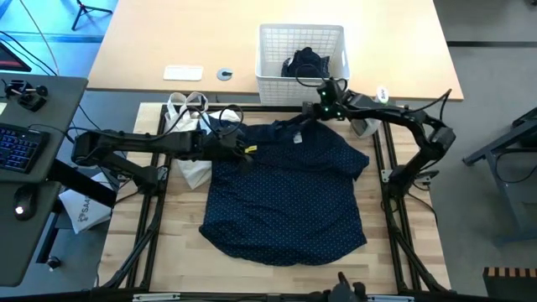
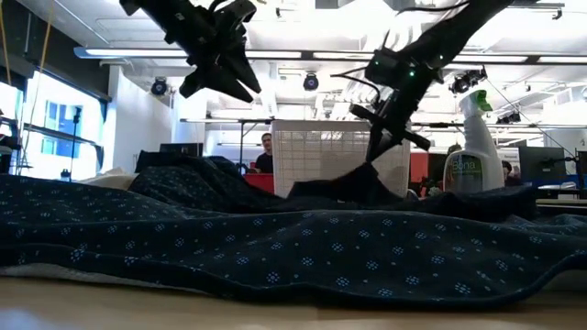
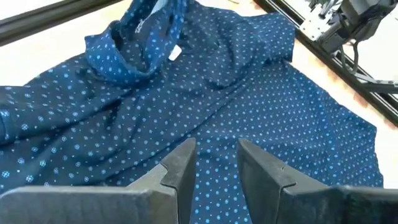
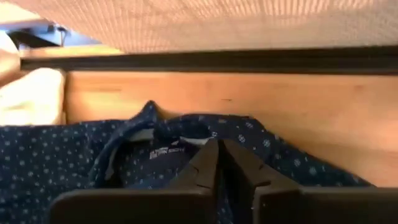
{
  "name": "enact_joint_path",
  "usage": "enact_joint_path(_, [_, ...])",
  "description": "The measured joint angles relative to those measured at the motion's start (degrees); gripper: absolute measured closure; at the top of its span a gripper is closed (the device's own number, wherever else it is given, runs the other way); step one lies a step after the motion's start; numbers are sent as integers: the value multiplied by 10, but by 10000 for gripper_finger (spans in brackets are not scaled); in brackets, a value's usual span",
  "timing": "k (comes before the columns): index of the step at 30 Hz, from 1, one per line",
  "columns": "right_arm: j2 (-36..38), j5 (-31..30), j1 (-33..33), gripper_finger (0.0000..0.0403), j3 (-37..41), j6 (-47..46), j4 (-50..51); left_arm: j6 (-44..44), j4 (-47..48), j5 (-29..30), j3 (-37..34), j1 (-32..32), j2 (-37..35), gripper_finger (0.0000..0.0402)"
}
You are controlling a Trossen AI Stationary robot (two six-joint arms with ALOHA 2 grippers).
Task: Fold Laundry from Bin
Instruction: Fold the blue polo shirt
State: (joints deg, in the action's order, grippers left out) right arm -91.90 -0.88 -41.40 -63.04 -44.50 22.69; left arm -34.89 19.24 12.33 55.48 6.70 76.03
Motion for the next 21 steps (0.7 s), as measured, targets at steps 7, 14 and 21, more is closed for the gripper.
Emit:
enact_joint_path(7, [17, 55, -22, 278, 1, 80, 11, 24, 1, 2, 0, 0, 2, 300])
enact_joint_path(14, [123, 85, 39, 196, 1, 202, 76, 206, -69, -15, 0, 3, 62, 299])
enact_joint_path(21, [238, -12, 208, 183, 1, 207, 197, 361, -85, -37, 108, 35, 226, 262])
